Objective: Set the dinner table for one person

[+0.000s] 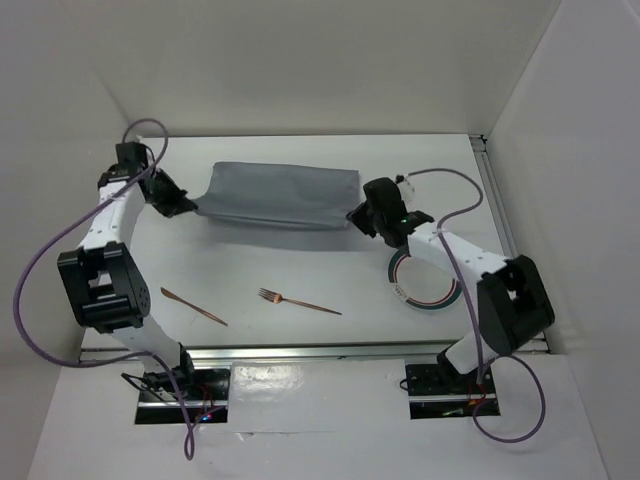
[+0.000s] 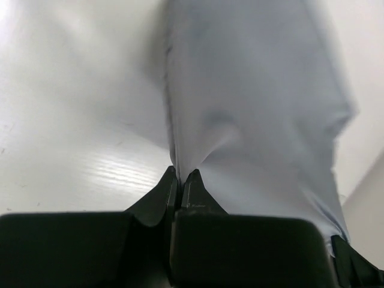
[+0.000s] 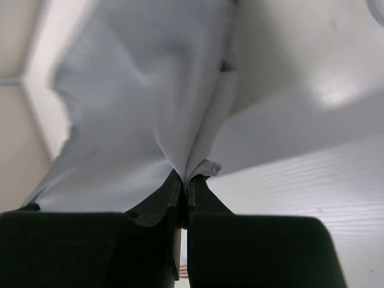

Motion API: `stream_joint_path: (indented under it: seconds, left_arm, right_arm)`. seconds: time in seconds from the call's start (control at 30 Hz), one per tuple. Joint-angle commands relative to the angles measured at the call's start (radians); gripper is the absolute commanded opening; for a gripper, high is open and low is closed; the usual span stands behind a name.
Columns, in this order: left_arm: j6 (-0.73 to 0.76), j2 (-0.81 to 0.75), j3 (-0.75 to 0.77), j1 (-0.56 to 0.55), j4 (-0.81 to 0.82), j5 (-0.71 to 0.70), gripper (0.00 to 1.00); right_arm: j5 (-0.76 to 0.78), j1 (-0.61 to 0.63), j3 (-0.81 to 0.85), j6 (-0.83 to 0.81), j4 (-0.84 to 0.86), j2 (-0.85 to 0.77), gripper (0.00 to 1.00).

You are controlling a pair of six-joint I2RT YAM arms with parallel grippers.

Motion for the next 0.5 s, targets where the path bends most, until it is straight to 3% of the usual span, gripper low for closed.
stream_joint_path:
  seconds: [0.0,0.2,0.47]
  left_arm:
    - [0.047,-0.147,0.117,0.014,-0.040,0.029,0.00]
    - [0.047,-0.300,0.276,0.042,-0.115,0.089,0.00]
    - [0.038,-0.375,0.432,0.053,-0.148,0.104,0.00]
  right_arm:
    - [0.105,-0.001,0.099,-0.153,-0.044,-0.174,0.00]
    - [0.105,-0.001,0.196,-0.237,-0.119,-0.373,0.00]
    - [0.117,0.008,0.340,-0.357,-0.177,-0.447,0.00]
